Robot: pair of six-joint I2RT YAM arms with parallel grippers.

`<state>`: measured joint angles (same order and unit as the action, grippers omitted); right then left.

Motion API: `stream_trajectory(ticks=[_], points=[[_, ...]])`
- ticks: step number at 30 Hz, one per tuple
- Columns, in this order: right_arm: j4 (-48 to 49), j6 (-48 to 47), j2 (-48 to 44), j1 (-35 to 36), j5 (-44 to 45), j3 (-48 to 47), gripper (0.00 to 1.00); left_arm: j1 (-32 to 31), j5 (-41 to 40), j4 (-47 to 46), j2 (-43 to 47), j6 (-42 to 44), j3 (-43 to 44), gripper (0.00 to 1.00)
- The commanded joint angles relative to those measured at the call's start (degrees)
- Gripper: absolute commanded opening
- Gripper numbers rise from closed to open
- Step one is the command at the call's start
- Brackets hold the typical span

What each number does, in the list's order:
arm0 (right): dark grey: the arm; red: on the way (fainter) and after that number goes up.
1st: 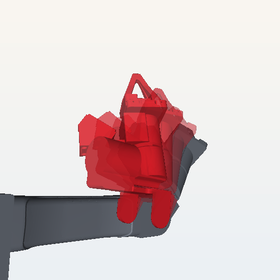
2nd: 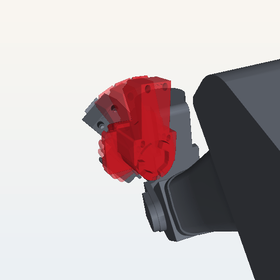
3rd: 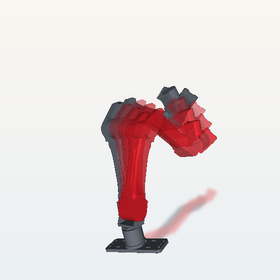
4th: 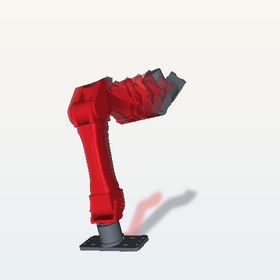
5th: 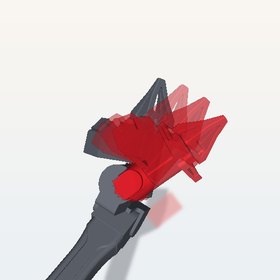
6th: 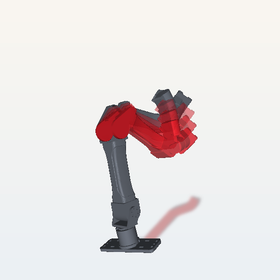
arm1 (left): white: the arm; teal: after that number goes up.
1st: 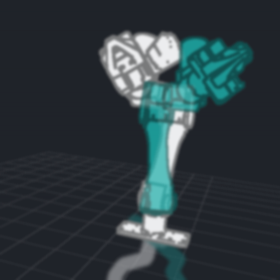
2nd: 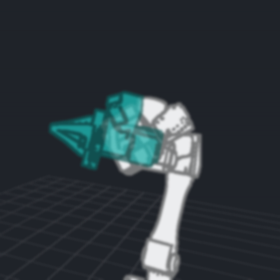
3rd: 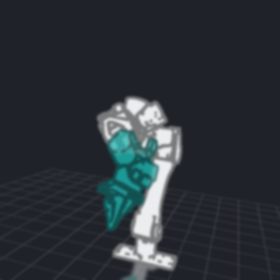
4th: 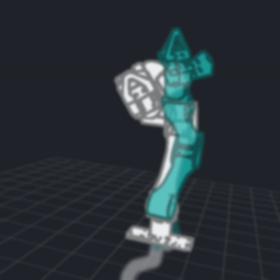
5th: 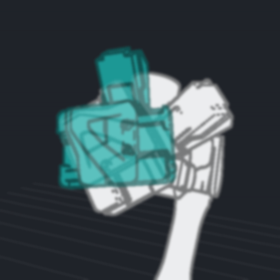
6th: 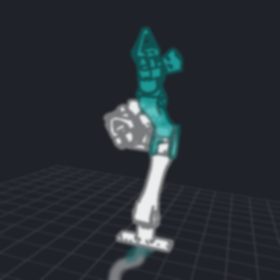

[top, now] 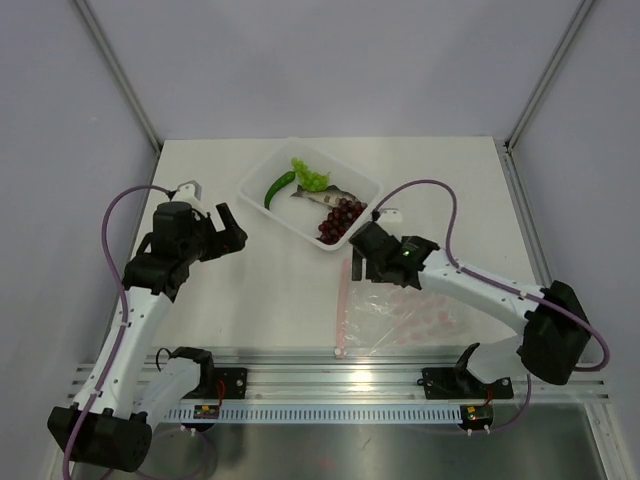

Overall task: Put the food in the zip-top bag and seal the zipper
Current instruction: Pick up the zipper food storage bag at the center of the board.

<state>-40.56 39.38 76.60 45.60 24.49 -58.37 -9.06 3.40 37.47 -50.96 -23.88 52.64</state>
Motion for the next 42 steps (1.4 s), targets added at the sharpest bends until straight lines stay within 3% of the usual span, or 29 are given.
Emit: stream_trajectory(ticks=[1, 4, 13, 21, 25, 29, 30, 32, 37, 42], points=[[-0.5, 5.4, 6.6, 6.4, 3.4, -3.7, 0.87, 0.2, 0.8, -1.8, -0.8, -0.6, -0.4, 0.99], [-0.1, 6.6, 12.6, 10.3, 3.8, -6.6, 0.78, 0.2, 0.7, -1.7, -1.1, -0.7, -0.6, 0.99], [-2.5, 8.3, 25.8, 14.2, 3.7, -14.2, 0.76, 0.2, 0.6, -1.4, -1.0, -0.5, -1.0, 0.99], [-5.1, 11.7, 30.6, 15.1, 4.5, -15.8, 0.56, 0.2, 1.9, -2.1, -1.8, -0.7, -1.9, 0.99], [-4.7, 12.7, 30.4, 15.1, 4.4, -14.4, 0.46, 0.2, 2.2, -2.3, -2.0, -0.8, -2.0, 0.99], [-4.1, 13.7, 30.3, 15.1, 4.1, -13.3, 0.24, 0.2, 2.7, -2.5, -1.9, -0.8, -2.2, 0.99], [-4.2, 14.1, 29.8, 15.0, 4.2, -13.1, 0.11, 0.2, 2.8, -2.5, -1.8, -0.8, -2.2, 0.99], [-4.3, 14.3, 29.1, 15.0, 4.5, -12.7, 0.00, 0.2, 2.8, -2.4, -1.6, -0.8, -2.3, 0.99], [-3.0, 12.5, 23.8, 15.0, 4.9, -11.5, 0.00, 0.2, 5.6, -3.2, -1.3, -1.3, -2.9, 0.99], [4.2, 7.7, 14.4, 15.1, 1.3, -7.6, 0.00, -1.3, 21.4, -8.6, -1.5, -3.6, -8.0, 0.99]])
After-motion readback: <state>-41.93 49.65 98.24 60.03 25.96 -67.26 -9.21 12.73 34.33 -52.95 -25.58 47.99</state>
